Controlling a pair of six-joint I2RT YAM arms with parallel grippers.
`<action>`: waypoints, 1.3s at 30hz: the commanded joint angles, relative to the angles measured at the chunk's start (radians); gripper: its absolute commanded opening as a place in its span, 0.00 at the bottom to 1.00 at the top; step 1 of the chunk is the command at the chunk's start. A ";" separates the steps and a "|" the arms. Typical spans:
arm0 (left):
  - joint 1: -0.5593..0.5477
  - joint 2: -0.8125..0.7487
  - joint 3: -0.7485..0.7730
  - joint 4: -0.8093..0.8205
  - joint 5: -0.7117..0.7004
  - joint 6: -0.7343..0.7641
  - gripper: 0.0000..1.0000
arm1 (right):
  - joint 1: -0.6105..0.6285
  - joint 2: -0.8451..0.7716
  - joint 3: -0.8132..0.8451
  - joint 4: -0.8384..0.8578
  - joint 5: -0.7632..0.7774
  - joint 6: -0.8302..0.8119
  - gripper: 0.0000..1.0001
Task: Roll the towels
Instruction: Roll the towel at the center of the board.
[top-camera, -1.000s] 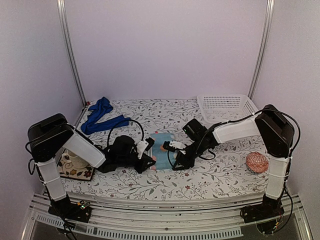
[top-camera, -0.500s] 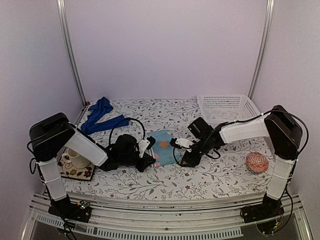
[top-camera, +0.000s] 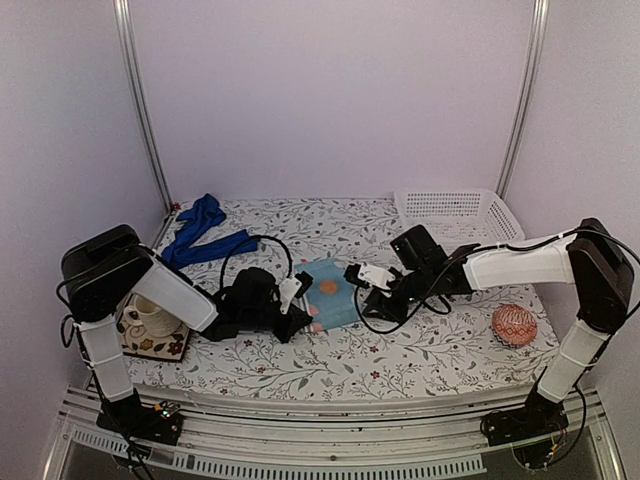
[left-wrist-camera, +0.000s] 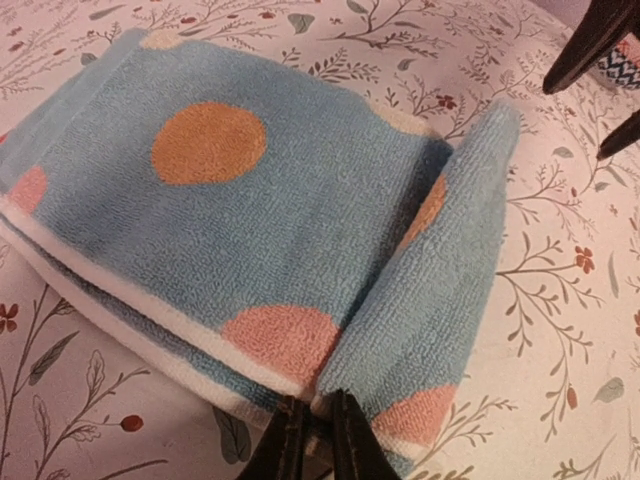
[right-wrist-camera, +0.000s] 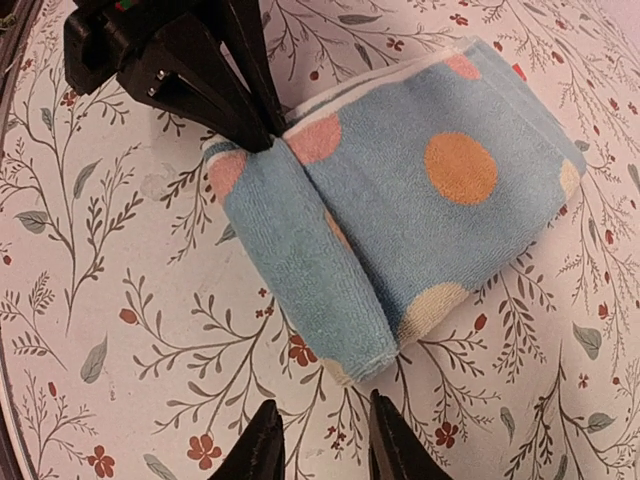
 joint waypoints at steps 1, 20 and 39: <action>0.008 -0.006 -0.007 -0.087 -0.034 0.017 0.12 | 0.034 0.011 -0.006 0.070 -0.012 -0.077 0.29; 0.008 0.008 0.008 -0.101 -0.036 0.029 0.12 | 0.033 0.199 0.157 0.054 0.069 -0.003 0.08; -0.112 -0.184 -0.059 -0.109 -0.328 0.152 0.37 | 0.008 0.332 0.269 -0.181 -0.053 0.083 0.09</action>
